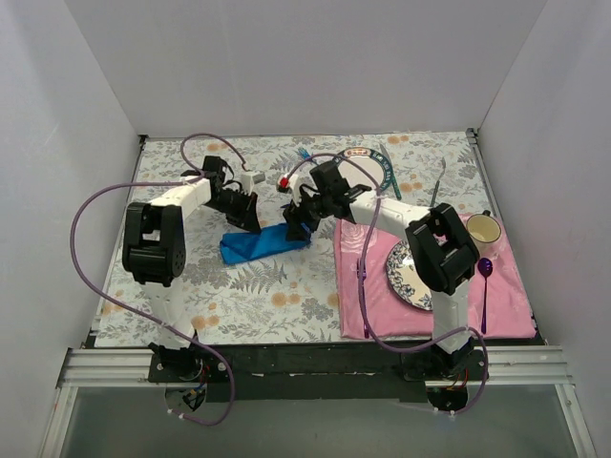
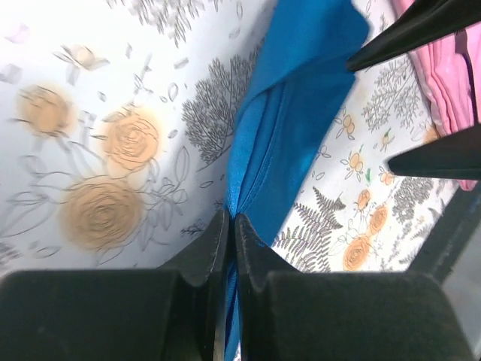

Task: Fold the napkin into a case and place the utensils inside

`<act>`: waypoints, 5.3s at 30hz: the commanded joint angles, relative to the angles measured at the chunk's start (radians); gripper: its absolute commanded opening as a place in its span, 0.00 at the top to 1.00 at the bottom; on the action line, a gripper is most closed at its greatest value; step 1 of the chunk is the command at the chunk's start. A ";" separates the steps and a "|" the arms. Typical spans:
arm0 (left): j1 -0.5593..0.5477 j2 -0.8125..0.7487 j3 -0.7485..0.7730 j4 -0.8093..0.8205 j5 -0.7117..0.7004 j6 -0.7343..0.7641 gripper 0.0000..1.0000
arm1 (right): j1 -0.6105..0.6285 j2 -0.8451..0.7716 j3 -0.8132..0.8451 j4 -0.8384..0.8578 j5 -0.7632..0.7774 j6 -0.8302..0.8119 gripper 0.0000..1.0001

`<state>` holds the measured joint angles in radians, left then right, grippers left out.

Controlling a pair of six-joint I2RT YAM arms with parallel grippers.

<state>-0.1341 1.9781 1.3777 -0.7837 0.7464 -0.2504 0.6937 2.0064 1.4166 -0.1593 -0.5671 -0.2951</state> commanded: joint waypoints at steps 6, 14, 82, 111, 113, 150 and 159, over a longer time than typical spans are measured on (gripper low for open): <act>0.004 -0.215 -0.040 0.136 -0.119 0.060 1.00 | -0.074 -0.144 0.104 0.029 -0.004 0.109 0.29; -0.074 -0.372 -0.267 0.233 -0.189 0.207 1.00 | -0.115 -0.133 0.116 -0.003 0.009 0.088 0.27; -0.162 -0.587 -0.499 0.491 -0.278 0.217 1.00 | 0.000 0.203 0.334 -0.293 -0.304 -0.532 0.62; -0.147 -0.614 -0.490 0.459 -0.303 0.142 0.91 | -0.002 0.154 0.282 -0.224 -0.251 -0.480 0.99; -0.108 -0.616 -0.448 0.433 -0.288 0.109 0.71 | -0.003 0.135 0.283 -0.220 -0.238 -0.477 0.99; 0.291 -0.650 -0.307 0.204 -0.248 -0.171 0.26 | 0.311 -0.216 -0.435 0.431 0.454 -0.863 0.67; 0.291 -0.581 -0.255 0.014 -0.016 -0.051 0.34 | 0.329 -0.317 -0.413 0.296 0.331 -0.808 0.27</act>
<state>0.1516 1.3655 1.0752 -0.6399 0.5781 -0.3874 1.0168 1.7882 0.9668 0.1940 -0.1474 -1.1286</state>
